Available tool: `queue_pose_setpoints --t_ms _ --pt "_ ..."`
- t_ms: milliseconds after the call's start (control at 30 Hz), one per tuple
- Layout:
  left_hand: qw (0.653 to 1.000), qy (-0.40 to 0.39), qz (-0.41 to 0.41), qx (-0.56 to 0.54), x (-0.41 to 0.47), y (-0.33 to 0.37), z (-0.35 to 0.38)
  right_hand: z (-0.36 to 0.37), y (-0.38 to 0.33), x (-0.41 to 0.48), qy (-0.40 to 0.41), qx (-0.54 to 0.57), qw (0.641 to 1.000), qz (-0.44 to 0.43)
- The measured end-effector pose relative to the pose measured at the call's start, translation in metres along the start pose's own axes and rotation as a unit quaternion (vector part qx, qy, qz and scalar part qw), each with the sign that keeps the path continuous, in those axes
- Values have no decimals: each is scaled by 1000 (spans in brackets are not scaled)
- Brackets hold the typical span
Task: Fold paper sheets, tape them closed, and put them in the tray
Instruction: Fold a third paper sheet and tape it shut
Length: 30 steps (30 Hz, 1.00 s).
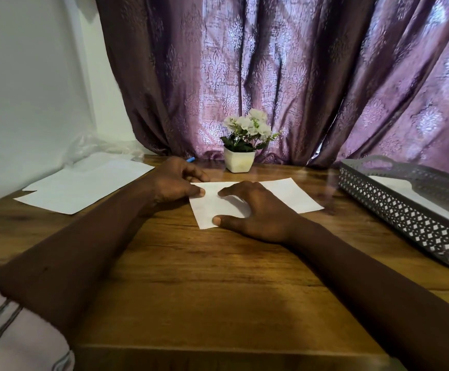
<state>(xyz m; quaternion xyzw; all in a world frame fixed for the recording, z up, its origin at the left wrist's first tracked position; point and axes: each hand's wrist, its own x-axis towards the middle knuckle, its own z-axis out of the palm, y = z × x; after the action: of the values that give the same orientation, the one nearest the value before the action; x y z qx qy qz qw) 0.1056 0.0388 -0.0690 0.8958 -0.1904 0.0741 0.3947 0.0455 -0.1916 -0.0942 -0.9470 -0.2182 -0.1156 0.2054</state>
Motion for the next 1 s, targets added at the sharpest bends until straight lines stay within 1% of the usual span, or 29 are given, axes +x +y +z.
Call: queue_pose_setpoints --t_ms 33,67,100,133,200,233,267,300,333,400,500,533,567,600,633,667,733,800,867,900,967,1000 --pt "999 19 29 42 0 2 -1 0 0 0 17 -20 1000 -5" --pt "992 55 73 86 0 6 -3 -2 1 0 48 -42 998 -12" --pt "981 102 120 113 -1 10 -5 -3 1 -1 95 -68 993 -19" --pt "968 150 162 116 -1 14 -8 -7 0 -2 155 -93 983 -24" --pt "945 227 217 97 -2 19 -14 -17 -3 -4 289 -135 947 -32" --pt "936 248 230 94 -2 20 -16 -23 -4 -5 345 -161 924 -38" --pt "932 259 237 95 -4 22 -18 -29 -5 -7 379 -192 905 -40" --pt "929 262 243 96 -6 24 -18 -33 -5 -8 389 -221 893 -39" --pt "930 256 246 95 -9 25 -18 -36 -4 -9 379 -241 892 -39" --pt "943 220 229 96 -15 25 -20 -35 1 -10 319 -240 916 -48" --pt "974 125 140 126 -17 18 -24 -22 9 -6 185 -244 951 -44" --pt "978 95 102 157 -17 16 -24 -18 10 -4 142 -249 957 -38" --pt "974 82 72 200 -17 14 -22 -15 10 -3 106 -247 963 -38" --pt "966 87 56 237 -16 14 -19 -13 10 -2 82 -233 968 -42" --pt "961 99 58 253 -15 16 -14 -13 8 -3 72 -209 974 -47" --pt "961 104 72 245 -15 19 -6 -12 6 -4 66 -178 981 -50" --pt "974 81 117 178 -14 24 11 -9 2 -5 68 -92 992 -44" --pt "980 10 143 142 -12 26 31 -7 1 -5 99 -17 995 -21" --pt "974 -81 133 163 -10 27 48 -5 5 -3 121 -25 992 7" --pt "968 -111 125 185 -8 28 54 -4 7 -1 104 -42 993 31" --pt "956 -146 107 232 -8 31 60 -2 8 4 13 -78 992 96" --pt "949 -155 96 258 -7 31 60 -1 8 6 -30 -102 988 113"
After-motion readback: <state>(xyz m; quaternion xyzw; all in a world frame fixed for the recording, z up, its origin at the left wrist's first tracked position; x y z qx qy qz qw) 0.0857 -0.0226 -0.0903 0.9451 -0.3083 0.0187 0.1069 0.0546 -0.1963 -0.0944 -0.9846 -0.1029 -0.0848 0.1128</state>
